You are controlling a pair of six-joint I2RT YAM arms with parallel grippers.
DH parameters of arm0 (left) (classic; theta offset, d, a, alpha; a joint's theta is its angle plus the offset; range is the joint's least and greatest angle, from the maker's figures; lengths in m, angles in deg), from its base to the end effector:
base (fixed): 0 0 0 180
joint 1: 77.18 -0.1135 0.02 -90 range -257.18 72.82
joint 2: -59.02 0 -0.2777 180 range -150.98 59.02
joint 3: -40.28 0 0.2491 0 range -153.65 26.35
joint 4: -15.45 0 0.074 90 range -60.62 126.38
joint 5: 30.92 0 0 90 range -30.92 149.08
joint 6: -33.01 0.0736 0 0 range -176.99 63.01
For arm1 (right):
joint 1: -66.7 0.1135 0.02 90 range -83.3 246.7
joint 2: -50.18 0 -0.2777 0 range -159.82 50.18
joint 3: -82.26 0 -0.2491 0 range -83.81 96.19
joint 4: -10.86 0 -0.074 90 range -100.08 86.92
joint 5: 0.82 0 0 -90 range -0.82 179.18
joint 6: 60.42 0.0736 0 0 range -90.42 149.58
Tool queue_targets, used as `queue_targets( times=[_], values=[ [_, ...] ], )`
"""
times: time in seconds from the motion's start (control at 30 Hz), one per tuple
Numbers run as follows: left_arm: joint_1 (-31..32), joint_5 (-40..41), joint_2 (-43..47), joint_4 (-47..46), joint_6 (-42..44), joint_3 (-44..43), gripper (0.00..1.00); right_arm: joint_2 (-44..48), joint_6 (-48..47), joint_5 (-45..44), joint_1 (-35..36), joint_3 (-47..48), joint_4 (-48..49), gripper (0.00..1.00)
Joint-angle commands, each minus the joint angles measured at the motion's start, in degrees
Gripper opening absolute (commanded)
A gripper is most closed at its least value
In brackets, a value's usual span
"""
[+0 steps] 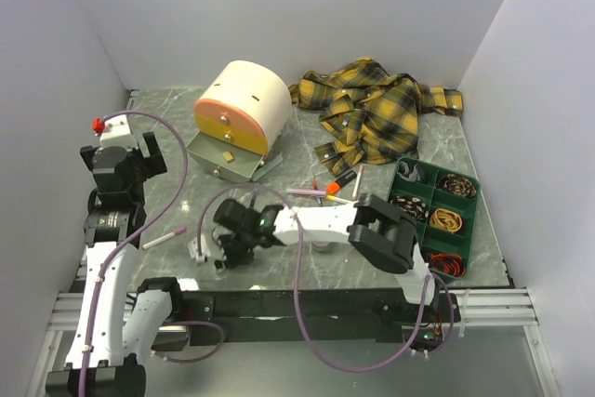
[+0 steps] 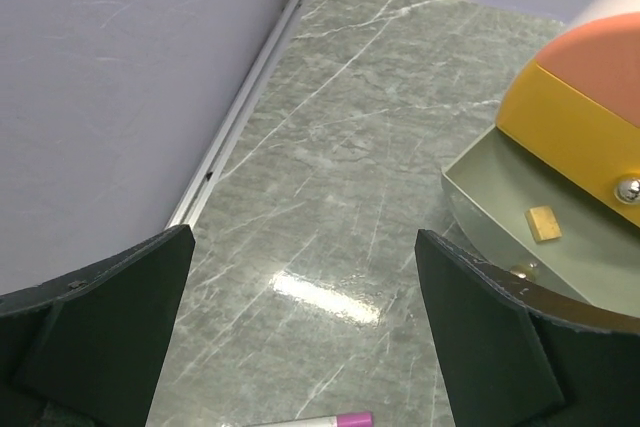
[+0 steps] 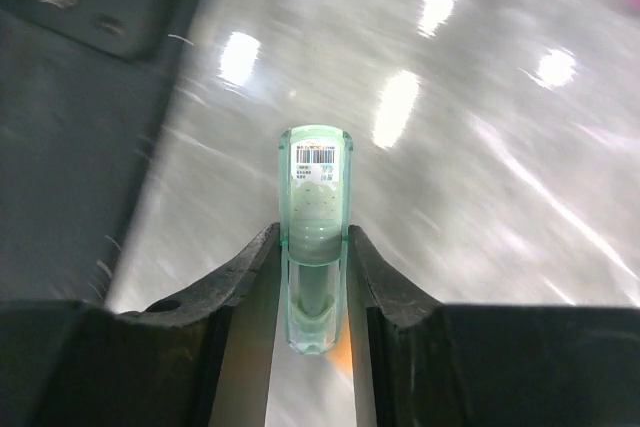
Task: Sort the stationery into containers
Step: Pick up the stationery from the corner of the board, then place the stationery in the drawer.
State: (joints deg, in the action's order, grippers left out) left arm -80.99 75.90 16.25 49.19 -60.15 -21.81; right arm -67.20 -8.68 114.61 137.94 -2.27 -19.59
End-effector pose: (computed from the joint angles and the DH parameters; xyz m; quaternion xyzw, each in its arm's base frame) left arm 0.1893 0.0339 0.3485 -0.1370 0.7749 0.1190 0.6055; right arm 0.1195 0.4501 0.1559 -0.7950 0.4749 0.2891 0.2426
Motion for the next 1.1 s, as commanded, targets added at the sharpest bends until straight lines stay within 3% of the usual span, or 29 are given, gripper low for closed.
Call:
queue_targets(
  times=[0.0, 0.07, 0.17, 0.47, 0.77, 1.07],
  values=[
    [-2.16, -1.25, 0.05, 2.41, -5.79, -5.09, 0.99, 6.82, 1.6, -2.14, -7.41, 7.92, -4.66, 0.13],
    [-3.47, -8.68, -0.13, 8.8, -11.42, -7.37, 0.99, 7.08, 3.79, -3.89, -9.18, 12.21, -7.21, 0.13],
    [-4.27, -15.56, 2.32, 10.68, -13.45, -7.48, 0.99, 9.36, 4.86, -6.53, -12.61, 13.73, -6.26, 0.13],
    [-4.27, -32.88, 3.74, 14.38, -4.85, -4.13, 0.99, 4.89, 6.44, -12.77, -18.5, 21.29, -4.41, 0.13],
    [-4.27, -35.71, 0.49, 15.69, -8.61, -6.68, 0.99, -2.85, 7.94, -17.78, -18.68, 26.13, -0.19, 0.13],
    [-10.16, -43.88, -1.53, 13.94, -25.83, -3.62, 1.0, -7.25, 8.73, -20.77, -20.27, 27.53, 2.98, 0.15]
  ],
)
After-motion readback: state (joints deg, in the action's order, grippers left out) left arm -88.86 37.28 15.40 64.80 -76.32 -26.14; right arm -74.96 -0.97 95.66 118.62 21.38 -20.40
